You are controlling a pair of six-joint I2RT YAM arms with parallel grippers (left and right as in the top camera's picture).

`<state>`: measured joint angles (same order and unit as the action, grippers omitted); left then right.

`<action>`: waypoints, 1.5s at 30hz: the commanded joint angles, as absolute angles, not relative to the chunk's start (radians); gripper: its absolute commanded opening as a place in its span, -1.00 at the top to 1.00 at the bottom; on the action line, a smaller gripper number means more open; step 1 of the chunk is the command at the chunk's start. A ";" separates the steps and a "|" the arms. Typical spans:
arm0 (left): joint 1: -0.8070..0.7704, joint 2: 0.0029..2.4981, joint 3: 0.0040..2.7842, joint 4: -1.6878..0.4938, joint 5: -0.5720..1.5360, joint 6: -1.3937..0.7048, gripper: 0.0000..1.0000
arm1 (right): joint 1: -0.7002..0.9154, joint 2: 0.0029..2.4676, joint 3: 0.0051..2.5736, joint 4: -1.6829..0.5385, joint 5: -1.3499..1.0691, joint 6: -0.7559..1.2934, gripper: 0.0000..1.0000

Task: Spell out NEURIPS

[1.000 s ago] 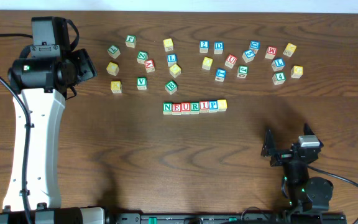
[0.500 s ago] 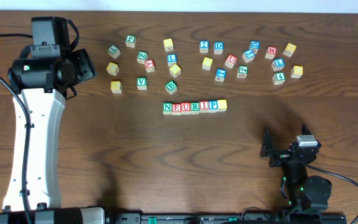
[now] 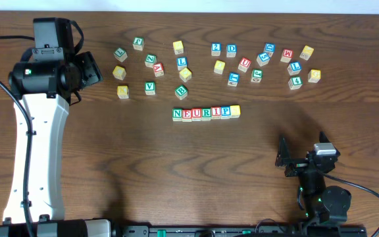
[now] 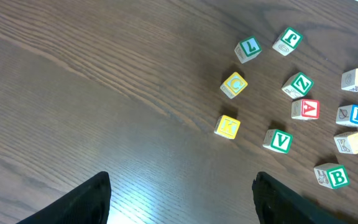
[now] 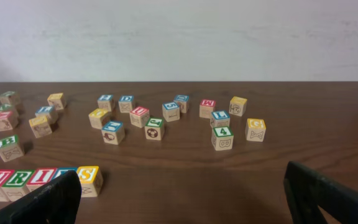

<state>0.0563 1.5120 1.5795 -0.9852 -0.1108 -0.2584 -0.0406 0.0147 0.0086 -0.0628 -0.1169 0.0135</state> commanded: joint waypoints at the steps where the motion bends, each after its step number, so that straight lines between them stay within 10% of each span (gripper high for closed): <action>1: 0.058 1.516 1.573 -0.987 -0.113 -0.263 -0.45 | -0.046 0.005 0.006 -0.064 -0.126 0.002 -0.98; 21: 0.062 1.465 1.560 -0.966 -0.114 -0.262 -0.44 | -0.046 0.005 0.006 -0.064 -0.126 0.002 -0.99; 45: 0.062 0.651 0.480 -0.017 -0.052 -0.165 -0.45 | -0.046 0.005 0.006 -0.064 -0.126 0.002 -0.99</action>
